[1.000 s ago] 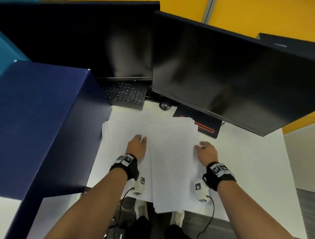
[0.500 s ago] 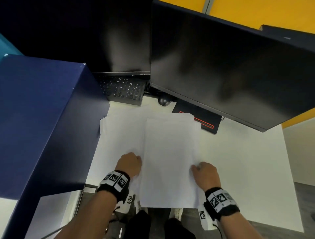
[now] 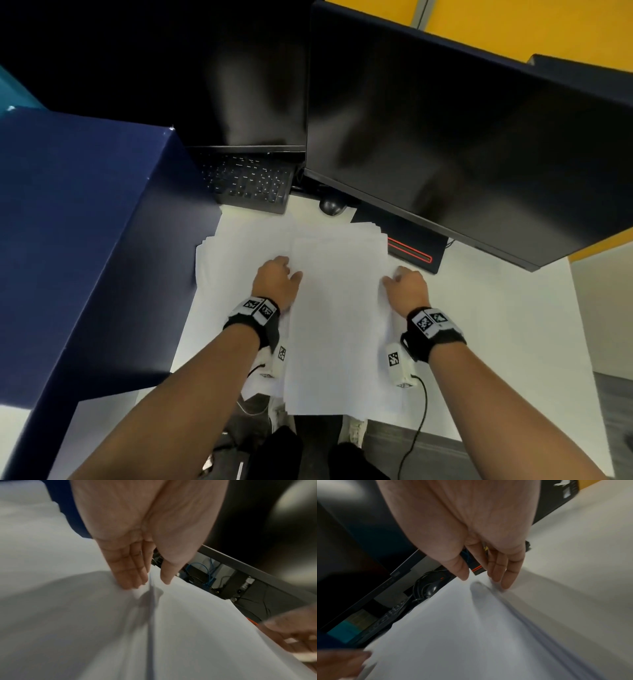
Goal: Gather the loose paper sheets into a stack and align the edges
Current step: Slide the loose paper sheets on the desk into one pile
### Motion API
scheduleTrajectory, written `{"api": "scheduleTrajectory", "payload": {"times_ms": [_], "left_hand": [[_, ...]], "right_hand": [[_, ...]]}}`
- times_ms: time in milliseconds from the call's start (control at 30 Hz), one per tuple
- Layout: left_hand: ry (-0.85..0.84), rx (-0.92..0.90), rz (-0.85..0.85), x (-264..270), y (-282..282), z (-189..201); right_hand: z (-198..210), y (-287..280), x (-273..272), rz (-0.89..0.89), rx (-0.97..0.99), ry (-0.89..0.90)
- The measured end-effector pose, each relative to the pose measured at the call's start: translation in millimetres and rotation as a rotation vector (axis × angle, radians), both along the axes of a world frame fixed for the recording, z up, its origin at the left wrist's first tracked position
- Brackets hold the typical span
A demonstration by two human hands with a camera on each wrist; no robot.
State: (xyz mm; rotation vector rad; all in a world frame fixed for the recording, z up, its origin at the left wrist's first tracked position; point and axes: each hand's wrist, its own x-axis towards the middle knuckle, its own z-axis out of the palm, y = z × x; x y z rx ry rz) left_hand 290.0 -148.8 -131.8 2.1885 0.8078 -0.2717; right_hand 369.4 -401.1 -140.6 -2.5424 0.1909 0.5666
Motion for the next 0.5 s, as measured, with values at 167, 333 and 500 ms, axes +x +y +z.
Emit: {"api": "scheduleTrajectory", "payload": {"times_ms": [167,333,500], "left_hand": [[0.188,0.266,0.269,-48,63,-2],[0.260,0.145,0.372,-48,72,-9],[0.161,0.021,0.308,-22,45,-6]], "right_hand": [[-3,-37,-10,-0.127,-0.030,-0.015],[-1,-26,-9,-0.130,0.044,-0.024],[-3,3,-12,-0.048,0.064,-0.026]]}}
